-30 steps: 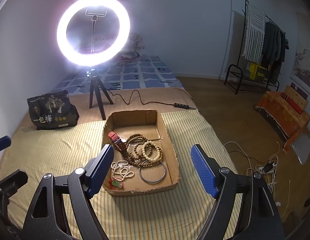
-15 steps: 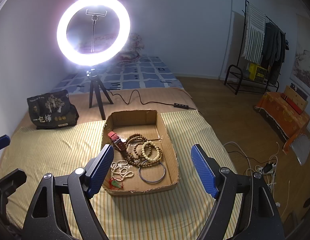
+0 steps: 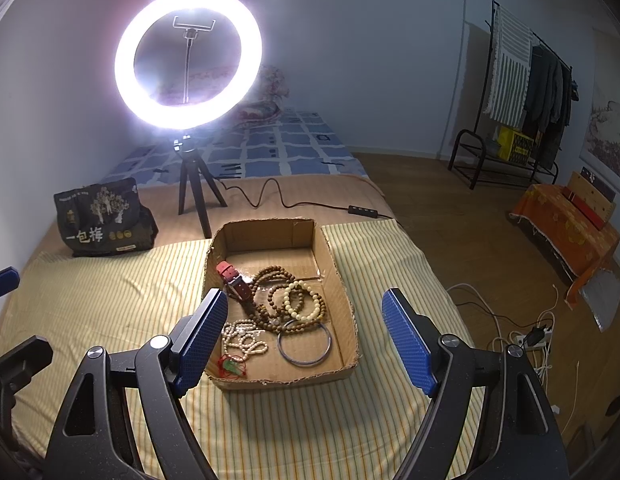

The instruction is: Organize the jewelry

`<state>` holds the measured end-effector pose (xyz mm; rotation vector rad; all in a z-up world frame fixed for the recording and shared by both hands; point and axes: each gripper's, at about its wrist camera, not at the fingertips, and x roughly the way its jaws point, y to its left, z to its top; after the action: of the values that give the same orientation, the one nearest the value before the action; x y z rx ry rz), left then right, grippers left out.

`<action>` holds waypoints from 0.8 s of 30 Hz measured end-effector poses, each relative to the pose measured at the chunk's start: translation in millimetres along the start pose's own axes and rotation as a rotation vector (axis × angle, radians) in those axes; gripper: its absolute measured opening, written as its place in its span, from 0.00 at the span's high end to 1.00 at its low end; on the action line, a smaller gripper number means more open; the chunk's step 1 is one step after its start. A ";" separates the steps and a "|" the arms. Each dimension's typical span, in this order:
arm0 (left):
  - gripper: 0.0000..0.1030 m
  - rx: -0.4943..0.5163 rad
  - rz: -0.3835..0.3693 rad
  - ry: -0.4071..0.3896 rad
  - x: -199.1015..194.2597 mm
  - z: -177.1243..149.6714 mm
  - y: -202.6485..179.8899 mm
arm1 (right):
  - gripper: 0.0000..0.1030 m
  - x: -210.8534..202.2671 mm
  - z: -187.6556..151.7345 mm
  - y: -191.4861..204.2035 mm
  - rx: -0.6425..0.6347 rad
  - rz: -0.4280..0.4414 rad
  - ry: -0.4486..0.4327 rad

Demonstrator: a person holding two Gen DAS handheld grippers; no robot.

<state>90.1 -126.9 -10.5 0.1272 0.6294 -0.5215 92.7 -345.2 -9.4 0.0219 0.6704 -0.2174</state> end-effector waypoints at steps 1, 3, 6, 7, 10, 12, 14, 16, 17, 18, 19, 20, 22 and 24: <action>0.02 -0.001 0.000 0.000 0.1 0.1 0.0 | 0.23 0.1 0.1 0.5 0.000 -0.001 0.000; 0.02 0.001 0.002 -0.002 -0.4 0.4 -0.3 | 0.23 0.1 0.0 0.4 -0.001 -0.002 0.000; 0.02 0.001 0.010 -0.006 -0.3 0.6 -0.2 | 0.23 0.0 0.2 0.7 -0.001 -0.001 0.000; 0.02 0.001 0.013 -0.008 -0.7 0.6 -0.1 | 0.23 0.1 0.4 1.2 0.000 -0.002 0.000; 0.02 -0.003 0.023 -0.011 -2.2 0.4 0.1 | 0.23 0.7 -0.5 1.5 -0.003 -0.002 0.001; 0.02 -0.003 0.035 -0.014 -3.1 0.5 -0.1 | 0.23 0.2 -1.6 0.3 -0.007 -0.002 0.001; 0.02 -0.002 0.050 -0.013 -3.1 0.0 -0.2 | 0.23 0.1 -2.4 -0.2 -0.011 -0.002 0.001; 0.02 -0.003 0.057 -0.005 -1.9 -0.6 -0.2 | 0.23 0.2 -2.4 -0.4 -0.013 0.000 0.002; 0.02 -0.002 0.055 -0.004 -1.7 -1.0 -0.2 | 0.23 0.4 -2.3 0.2 -0.014 0.000 0.002; 0.02 -0.001 0.052 -0.006 -1.8 -2.1 -0.5 | 0.23 0.0 -3.2 -0.9 -0.015 0.000 0.003; 0.02 0.002 0.056 -0.006 -1.7 -2.7 -1.2 | 0.23 0.2 -2.7 -0.3 -0.015 -0.001 0.003; 0.02 0.005 0.061 -0.007 -1.4 -3.2 -1.7 | 0.23 0.4 -2.2 0.7 -0.014 -0.001 0.003; 0.02 0.005 0.064 -0.004 -1.1 -3.7 -1.1 | 0.23 0.9 -2.3 0.3 -0.017 -0.002 0.004; 0.02 -0.006 0.073 0.004 0.5 -3.6 1.4 | 0.23 0.5 -2.7 -0.6 -0.017 0.000 0.005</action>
<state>89.2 -125.0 -13.7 0.1451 0.6282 -0.4488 91.3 -345.6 -11.8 0.0064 0.6769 -0.2116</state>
